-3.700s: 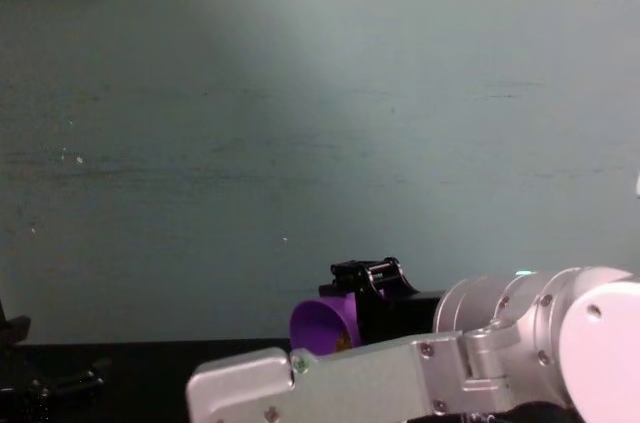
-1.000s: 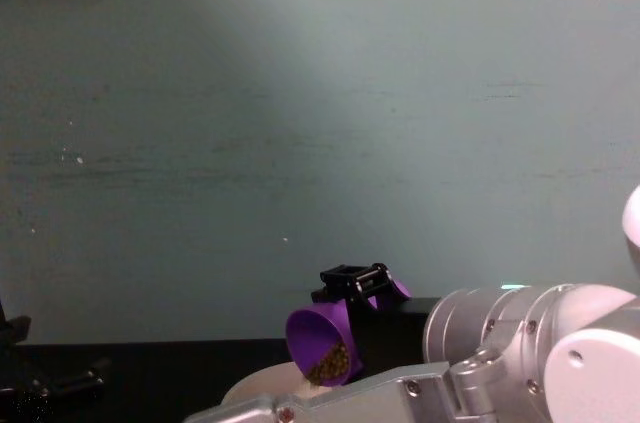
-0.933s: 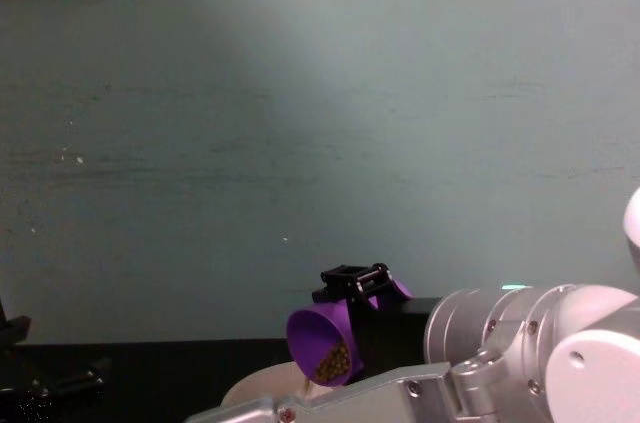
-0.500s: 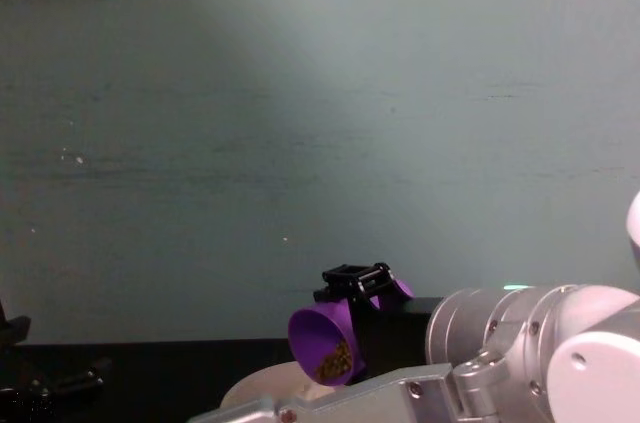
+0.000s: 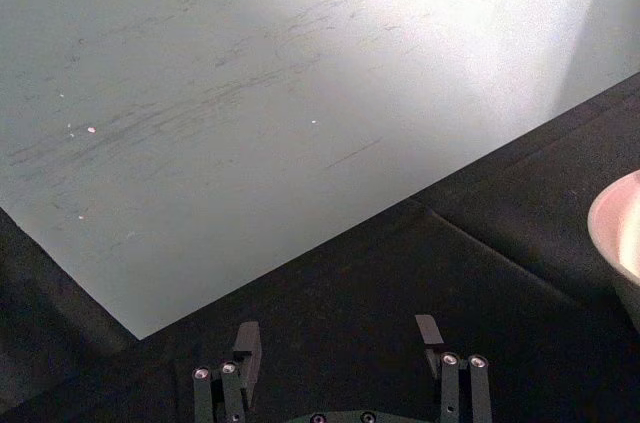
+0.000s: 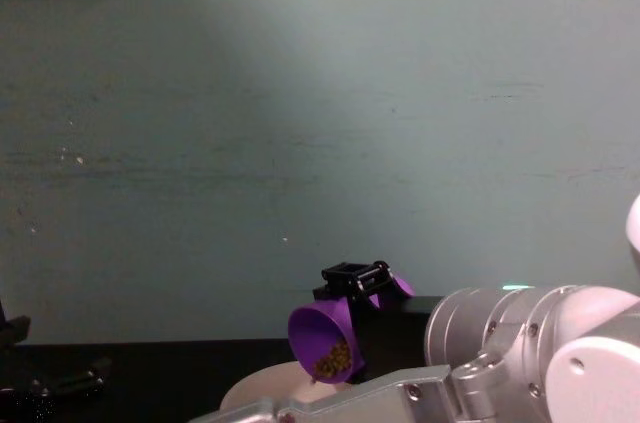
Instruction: Pick up the cup and pour the mung beans from the cup into the bowl.
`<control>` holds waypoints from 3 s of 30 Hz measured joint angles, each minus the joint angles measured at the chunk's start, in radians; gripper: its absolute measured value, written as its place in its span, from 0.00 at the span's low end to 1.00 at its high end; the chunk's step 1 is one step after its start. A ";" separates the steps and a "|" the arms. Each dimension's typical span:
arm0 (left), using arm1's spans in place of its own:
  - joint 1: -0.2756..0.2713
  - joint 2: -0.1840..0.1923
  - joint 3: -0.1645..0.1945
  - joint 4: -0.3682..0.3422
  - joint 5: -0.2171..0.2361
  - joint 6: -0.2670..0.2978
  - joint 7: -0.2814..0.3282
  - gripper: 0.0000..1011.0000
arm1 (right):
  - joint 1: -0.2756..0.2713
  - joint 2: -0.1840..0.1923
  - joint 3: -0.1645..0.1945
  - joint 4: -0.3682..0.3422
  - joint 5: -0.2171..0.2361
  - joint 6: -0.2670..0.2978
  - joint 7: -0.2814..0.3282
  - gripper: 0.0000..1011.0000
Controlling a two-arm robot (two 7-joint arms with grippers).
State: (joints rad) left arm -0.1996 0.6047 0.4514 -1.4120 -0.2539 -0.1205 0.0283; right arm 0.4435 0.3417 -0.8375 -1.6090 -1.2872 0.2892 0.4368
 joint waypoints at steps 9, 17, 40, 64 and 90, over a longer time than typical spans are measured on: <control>0.000 0.000 0.000 0.000 0.000 0.000 0.000 0.99 | -0.002 -0.004 -0.001 0.001 -0.029 -0.005 0.001 0.71; 0.000 0.000 0.000 0.000 0.000 0.000 0.000 0.99 | 0.000 -0.001 -0.014 0.000 -0.070 -0.004 0.007 0.71; 0.000 0.000 0.000 0.000 0.000 0.000 0.000 0.99 | 0.009 0.001 -0.054 0.001 -0.184 0.016 0.037 0.71; 0.000 0.000 0.000 0.000 0.000 0.000 0.000 0.99 | 0.017 -0.005 -0.111 0.004 -0.367 0.062 0.075 0.71; 0.000 0.000 0.000 0.000 0.000 0.000 0.000 0.99 | -0.101 -0.034 0.081 -0.070 -0.182 0.143 -0.052 0.71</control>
State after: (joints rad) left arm -0.1995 0.6047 0.4514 -1.4120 -0.2539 -0.1205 0.0283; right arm 0.3430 0.3080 -0.7568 -1.6789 -1.4695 0.4327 0.3848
